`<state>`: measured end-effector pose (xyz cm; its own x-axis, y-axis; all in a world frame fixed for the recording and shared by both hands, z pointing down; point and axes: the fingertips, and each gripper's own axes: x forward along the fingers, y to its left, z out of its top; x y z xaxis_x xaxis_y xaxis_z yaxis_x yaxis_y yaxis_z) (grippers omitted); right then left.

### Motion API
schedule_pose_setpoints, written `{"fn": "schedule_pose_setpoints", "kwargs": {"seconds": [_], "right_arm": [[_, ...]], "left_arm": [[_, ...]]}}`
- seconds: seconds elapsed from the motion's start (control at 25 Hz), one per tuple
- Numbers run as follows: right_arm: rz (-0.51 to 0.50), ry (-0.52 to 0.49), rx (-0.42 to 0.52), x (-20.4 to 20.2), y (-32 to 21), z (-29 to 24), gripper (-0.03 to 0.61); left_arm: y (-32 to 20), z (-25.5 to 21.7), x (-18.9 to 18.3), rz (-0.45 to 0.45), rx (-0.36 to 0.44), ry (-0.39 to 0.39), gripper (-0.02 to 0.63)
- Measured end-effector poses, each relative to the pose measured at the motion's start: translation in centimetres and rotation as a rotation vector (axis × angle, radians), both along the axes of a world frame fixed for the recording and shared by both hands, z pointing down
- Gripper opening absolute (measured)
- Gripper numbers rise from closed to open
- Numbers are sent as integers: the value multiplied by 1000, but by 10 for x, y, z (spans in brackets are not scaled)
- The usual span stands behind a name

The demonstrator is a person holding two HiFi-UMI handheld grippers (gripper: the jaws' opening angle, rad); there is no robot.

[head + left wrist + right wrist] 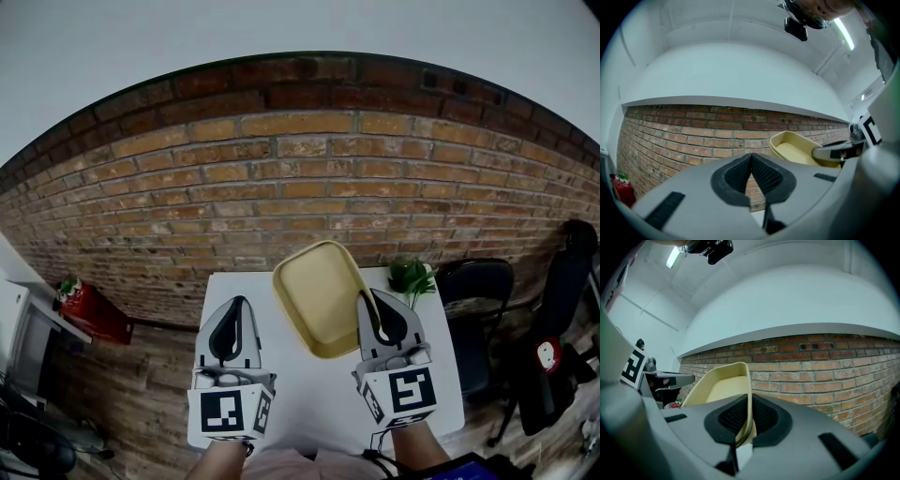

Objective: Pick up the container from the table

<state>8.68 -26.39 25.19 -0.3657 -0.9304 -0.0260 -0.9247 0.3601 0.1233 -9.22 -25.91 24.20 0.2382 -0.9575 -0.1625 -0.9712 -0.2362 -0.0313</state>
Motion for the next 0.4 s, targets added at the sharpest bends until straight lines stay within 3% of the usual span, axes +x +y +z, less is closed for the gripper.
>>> {"fn": "schedule_pose_setpoints", "kwargs": {"seconds": [0.4], "right_arm": [[-3, 5, -4, -3, 1, 2, 14]], "left_arm": [[1, 0, -2, -1, 3, 1, 9]]}}
